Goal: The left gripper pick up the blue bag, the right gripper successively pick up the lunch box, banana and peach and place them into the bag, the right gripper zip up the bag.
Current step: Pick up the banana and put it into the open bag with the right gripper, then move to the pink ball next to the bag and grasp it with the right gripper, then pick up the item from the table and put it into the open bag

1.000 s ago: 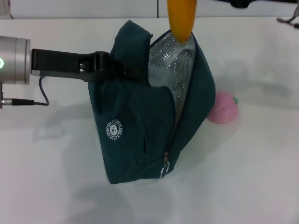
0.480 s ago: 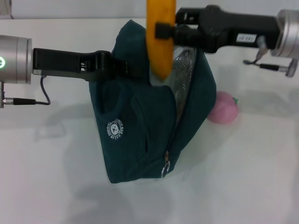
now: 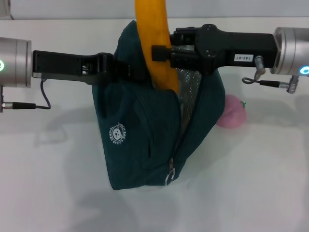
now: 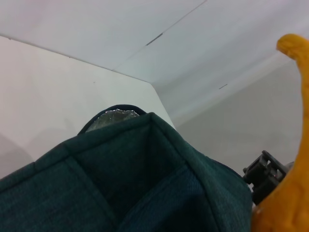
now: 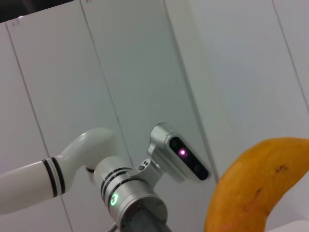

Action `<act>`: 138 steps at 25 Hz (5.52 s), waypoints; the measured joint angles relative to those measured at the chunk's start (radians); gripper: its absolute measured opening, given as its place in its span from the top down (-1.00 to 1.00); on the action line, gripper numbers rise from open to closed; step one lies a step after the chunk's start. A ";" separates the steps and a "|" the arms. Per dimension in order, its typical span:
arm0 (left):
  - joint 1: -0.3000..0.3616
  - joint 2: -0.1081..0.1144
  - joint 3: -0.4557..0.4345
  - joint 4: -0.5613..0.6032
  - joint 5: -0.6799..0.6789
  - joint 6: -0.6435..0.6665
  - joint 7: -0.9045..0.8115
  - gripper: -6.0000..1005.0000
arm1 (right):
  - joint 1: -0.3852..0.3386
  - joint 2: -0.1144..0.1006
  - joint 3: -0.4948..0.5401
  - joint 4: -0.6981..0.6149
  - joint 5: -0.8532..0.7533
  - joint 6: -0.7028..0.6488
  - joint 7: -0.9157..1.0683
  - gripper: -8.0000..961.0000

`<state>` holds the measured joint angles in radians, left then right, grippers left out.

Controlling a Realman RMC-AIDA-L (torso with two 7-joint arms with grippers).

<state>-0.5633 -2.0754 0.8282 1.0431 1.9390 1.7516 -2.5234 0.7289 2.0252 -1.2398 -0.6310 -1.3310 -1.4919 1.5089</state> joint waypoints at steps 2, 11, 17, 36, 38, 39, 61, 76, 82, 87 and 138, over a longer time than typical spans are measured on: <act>0.001 0.000 0.000 0.000 0.000 0.000 0.000 0.92 | -0.006 -0.003 0.005 -0.004 0.007 -0.001 0.000 0.07; 0.012 0.009 -0.002 0.000 0.000 -0.002 0.000 0.92 | -0.066 -0.010 0.007 -0.051 0.025 -0.034 0.001 0.06; 0.021 0.011 -0.026 0.000 0.001 -0.003 0.000 0.92 | -0.087 -0.011 0.006 -0.051 0.026 -0.049 0.001 0.06; 0.024 0.009 -0.025 0.000 0.001 -0.001 0.003 0.92 | -0.103 -0.004 0.006 -0.039 0.036 -0.050 -0.039 0.03; 0.023 0.009 -0.025 0.000 0.001 -0.001 0.003 0.92 | -0.103 -0.006 0.017 -0.039 0.038 -0.050 -0.039 -0.16; 0.023 0.009 -0.025 0.000 0.001 -0.001 0.003 0.92 | -0.104 -0.008 0.026 -0.041 0.038 -0.051 -0.039 -0.25; 0.022 0.011 -0.026 0.000 0.000 0.000 0.003 0.92 | -0.180 -0.173 0.191 -0.157 -0.323 0.060 0.137 -0.78; 0.016 0.006 -0.026 0.000 0.000 -0.003 0.003 0.92 | -0.104 -0.040 0.178 -0.158 -0.700 0.182 0.172 -0.76; 0.016 0.004 -0.026 0.000 0.000 -0.003 0.003 0.92 | -0.087 -0.014 0.163 -0.147 -0.767 0.220 0.171 -0.76; 0.015 0.004 -0.026 0.000 0.000 -0.003 0.003 0.92 | -0.083 -0.013 0.146 -0.139 -0.769 0.246 0.171 -0.74; -0.002 0.007 -0.026 -0.028 0.000 -0.001 0.010 0.92 | -0.070 -0.013 0.176 -0.094 -0.155 0.038 -0.065 0.74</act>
<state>-0.5656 -2.0685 0.8022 1.0155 1.9390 1.7503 -2.5135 0.6594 2.0119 -1.0634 -0.7253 -1.4857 -1.4535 1.4440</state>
